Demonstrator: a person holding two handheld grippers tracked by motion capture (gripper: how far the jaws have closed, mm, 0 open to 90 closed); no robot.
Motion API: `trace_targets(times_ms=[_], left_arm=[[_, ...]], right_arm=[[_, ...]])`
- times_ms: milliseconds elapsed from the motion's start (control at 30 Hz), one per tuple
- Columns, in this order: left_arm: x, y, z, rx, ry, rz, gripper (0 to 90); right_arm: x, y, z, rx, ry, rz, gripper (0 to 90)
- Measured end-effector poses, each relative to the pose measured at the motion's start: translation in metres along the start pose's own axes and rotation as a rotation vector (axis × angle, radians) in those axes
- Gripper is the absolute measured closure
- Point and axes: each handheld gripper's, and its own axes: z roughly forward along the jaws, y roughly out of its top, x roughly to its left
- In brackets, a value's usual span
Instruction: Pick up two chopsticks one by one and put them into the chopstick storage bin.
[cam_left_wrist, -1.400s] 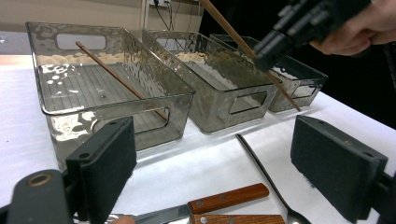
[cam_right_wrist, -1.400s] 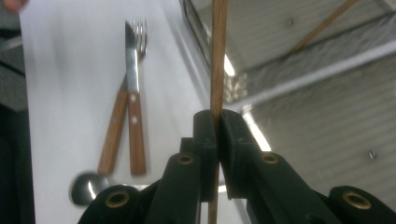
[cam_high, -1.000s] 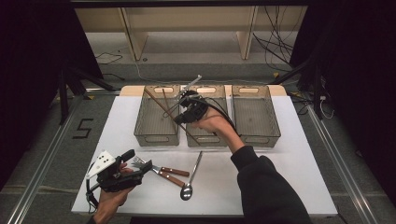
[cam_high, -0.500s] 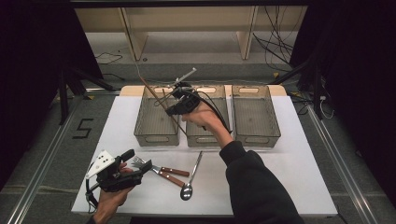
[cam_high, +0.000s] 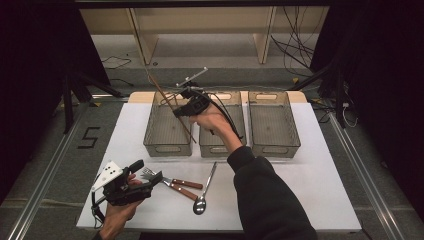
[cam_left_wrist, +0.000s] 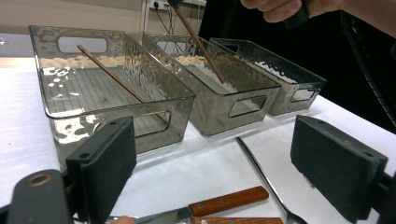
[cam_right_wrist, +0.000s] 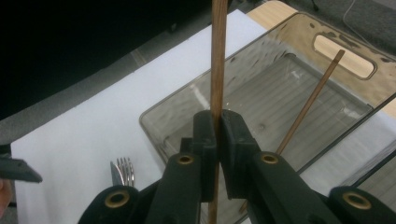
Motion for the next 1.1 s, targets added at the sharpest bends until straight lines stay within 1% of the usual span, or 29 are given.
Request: trace_targets(times_ms=[133,267,400,533,567,600,700,833,967,1100], left_arm=[[0.0,0.0,0.0,0.001,0.0,0.0,13.9],[0.0,0.0,-0.001,0.001,-0.001,0.004,13.9],[0.0,0.001,0.0,-0.008,-0.002,-0.004,13.9],[0.0,0.001,-0.001,-0.006,-0.004,-0.002,13.9],[0.0,0.001,-0.001,-0.006,-0.004,-0.002,13.9],[0.0,0.001,-0.001,-0.008,-0.004,-0.003,13.9],[0.001,0.001,-0.002,-0.007,-0.005,-0.002,13.9],[0.001,0.001,-0.002,-0.009,-0.005,-0.003,13.9],[0.001,0.001,-0.002,-0.008,-0.005,-0.003,13.9],[0.0,0.001,-0.002,-0.008,-0.006,0.0,13.9]], right_arm=[[-0.003,0.004,0.004,-0.02,-0.013,0.02,85.8],[-0.006,0.009,0.008,-0.039,-0.023,0.052,85.8],[-0.008,0.012,0.012,-0.063,-0.03,0.085,85.8],[-0.008,0.015,0.018,-0.069,-0.046,0.1,85.8],[-0.009,0.015,0.02,-0.076,-0.052,0.115,85.8],[-0.01,0.015,0.021,-0.08,-0.049,0.124,85.8],[-0.012,0.013,0.027,-0.072,-0.063,0.136,85.7],[-0.015,0.01,0.032,-0.069,-0.07,0.154,85.7],[-0.015,0.008,0.036,-0.07,-0.075,0.166,85.7],[-0.015,0.005,0.04,-0.067,-0.091,0.18,85.7]])
